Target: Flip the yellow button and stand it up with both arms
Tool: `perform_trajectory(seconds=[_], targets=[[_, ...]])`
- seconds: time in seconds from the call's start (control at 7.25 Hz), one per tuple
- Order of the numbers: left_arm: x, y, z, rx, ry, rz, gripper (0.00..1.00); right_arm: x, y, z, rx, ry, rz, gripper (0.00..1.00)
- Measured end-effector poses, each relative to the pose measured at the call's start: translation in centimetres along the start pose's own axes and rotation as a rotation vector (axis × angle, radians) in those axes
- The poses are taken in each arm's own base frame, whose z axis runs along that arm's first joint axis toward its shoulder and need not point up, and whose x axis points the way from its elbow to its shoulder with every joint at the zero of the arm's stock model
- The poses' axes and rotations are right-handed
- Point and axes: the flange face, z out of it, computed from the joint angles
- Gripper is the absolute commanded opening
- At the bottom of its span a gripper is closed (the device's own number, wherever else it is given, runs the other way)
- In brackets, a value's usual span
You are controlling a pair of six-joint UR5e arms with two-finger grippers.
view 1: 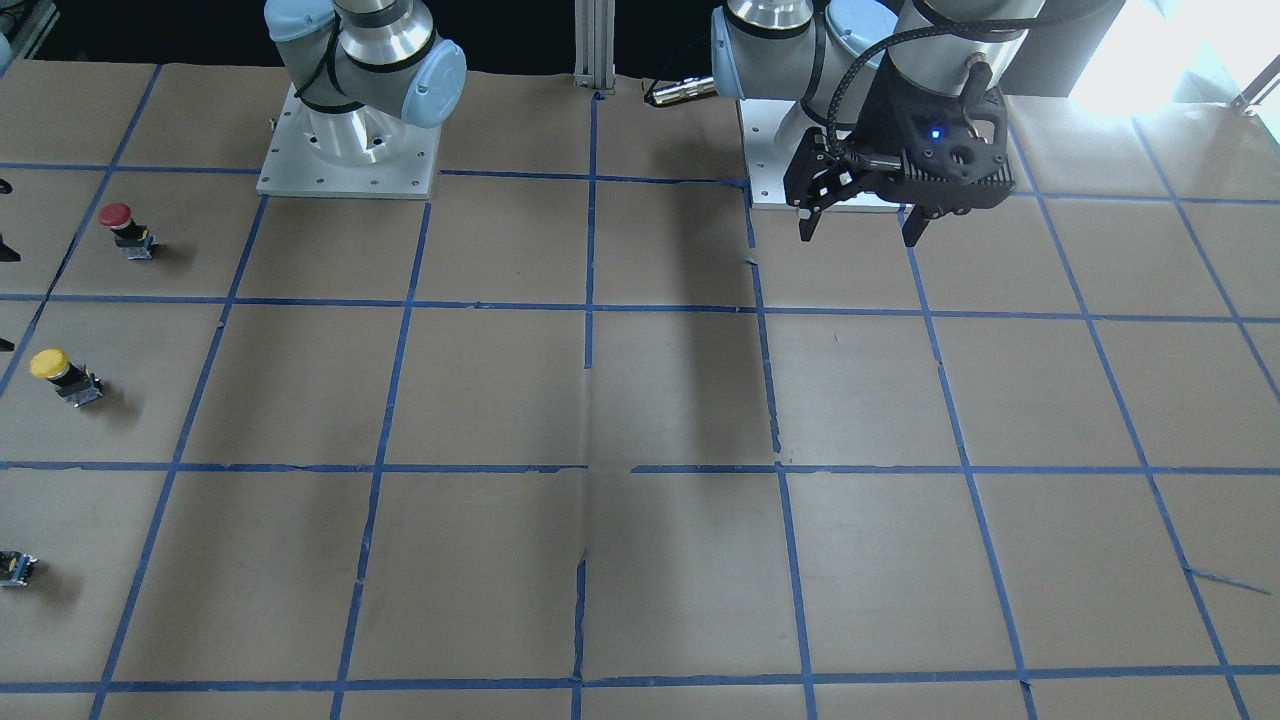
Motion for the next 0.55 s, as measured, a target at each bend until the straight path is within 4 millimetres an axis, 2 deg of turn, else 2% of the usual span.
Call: perform_trajectory(seconds=[0.41,0.55], targets=[[0.3,-0.1,0.4,-0.009,0.001,0.007,1.00,0.9,6.4,-6.6,-0.017,-0.017,-0.129,1.00],[0.5,0.1,0.3,-0.008,-0.001,0.010,1.00,0.9,9.1,-9.2,-0.011,-0.039,-0.211,1.00]])
